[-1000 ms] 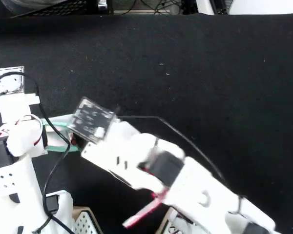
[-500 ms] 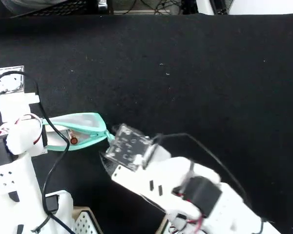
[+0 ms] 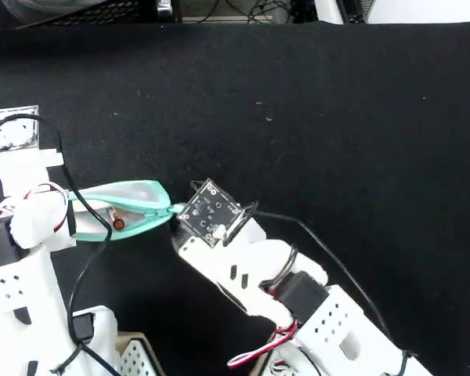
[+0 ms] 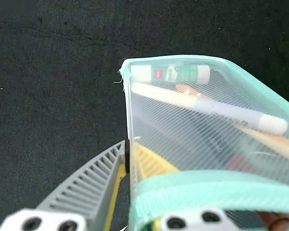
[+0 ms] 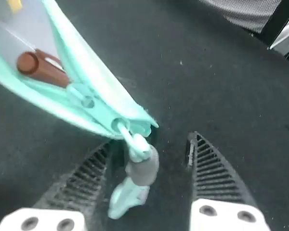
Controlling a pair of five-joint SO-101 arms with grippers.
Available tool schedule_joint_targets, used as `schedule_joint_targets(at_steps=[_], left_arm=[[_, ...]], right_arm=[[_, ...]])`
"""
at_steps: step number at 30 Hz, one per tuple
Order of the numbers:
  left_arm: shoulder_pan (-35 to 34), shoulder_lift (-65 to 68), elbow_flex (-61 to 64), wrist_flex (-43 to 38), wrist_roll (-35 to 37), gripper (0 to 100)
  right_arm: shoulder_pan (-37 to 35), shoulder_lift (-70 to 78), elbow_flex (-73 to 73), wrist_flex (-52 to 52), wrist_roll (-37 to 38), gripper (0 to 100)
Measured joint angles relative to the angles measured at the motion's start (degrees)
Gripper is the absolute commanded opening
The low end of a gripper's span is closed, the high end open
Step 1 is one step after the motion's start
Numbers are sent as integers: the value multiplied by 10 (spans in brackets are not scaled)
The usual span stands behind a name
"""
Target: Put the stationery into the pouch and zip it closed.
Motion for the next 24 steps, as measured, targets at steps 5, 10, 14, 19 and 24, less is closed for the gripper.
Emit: schedule_joint_targets(at_steps=[5, 10, 14, 19, 24], left_arm=[[0, 0, 0, 0, 2, 33], [0, 0, 0, 0, 2, 33], [0, 0, 0, 0, 2, 33], [0, 0, 0, 0, 2, 33], [0, 5, -32, 0, 3, 33]], right_arm=[[4, 0, 0, -19, 0, 200], [4, 0, 0, -21, 0, 8], [6, 0, 0, -21, 11, 11], [6, 0, -7, -7, 82, 12], [27, 0, -116, 80, 105, 12]])
